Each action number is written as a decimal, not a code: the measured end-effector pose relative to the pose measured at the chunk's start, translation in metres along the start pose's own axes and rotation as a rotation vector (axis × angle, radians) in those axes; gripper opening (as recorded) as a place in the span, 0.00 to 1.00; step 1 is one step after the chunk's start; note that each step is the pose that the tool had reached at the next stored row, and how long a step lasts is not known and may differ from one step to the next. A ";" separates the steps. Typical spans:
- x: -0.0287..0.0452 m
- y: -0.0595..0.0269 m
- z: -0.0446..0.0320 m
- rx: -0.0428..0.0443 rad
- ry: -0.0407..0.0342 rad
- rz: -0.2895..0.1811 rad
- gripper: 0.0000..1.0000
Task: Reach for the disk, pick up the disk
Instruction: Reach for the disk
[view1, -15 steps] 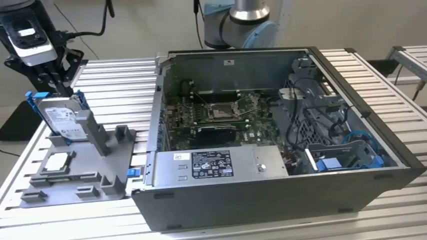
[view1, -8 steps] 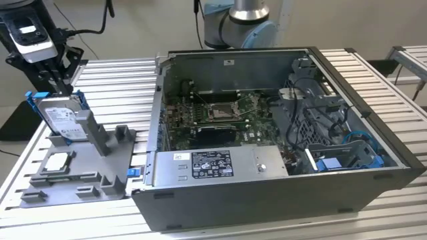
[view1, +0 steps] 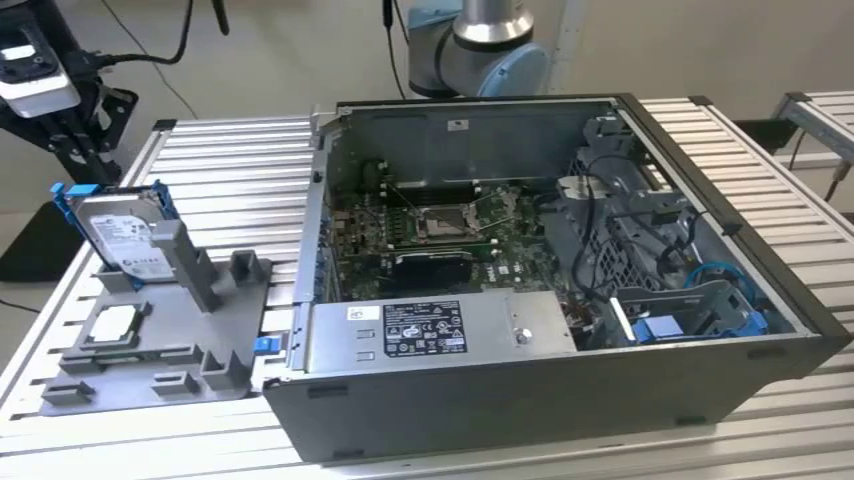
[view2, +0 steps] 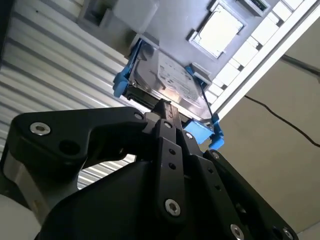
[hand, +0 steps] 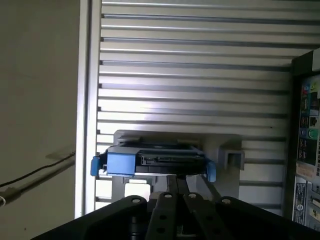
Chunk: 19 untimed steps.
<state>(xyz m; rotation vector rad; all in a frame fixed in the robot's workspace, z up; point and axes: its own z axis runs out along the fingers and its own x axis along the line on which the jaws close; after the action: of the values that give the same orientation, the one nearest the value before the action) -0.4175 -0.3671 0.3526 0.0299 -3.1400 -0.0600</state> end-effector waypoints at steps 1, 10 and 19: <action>0.0038 0.0007 0.0001 -0.0001 -0.0001 0.000 0.00; 0.0314 0.0035 0.0001 0.0000 0.0001 0.000 0.00; 0.0386 0.0036 0.0002 0.0000 0.0000 0.000 0.00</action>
<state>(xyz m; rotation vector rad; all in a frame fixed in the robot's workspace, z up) -0.4562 -0.3642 0.3526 0.0300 -3.1400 -0.0599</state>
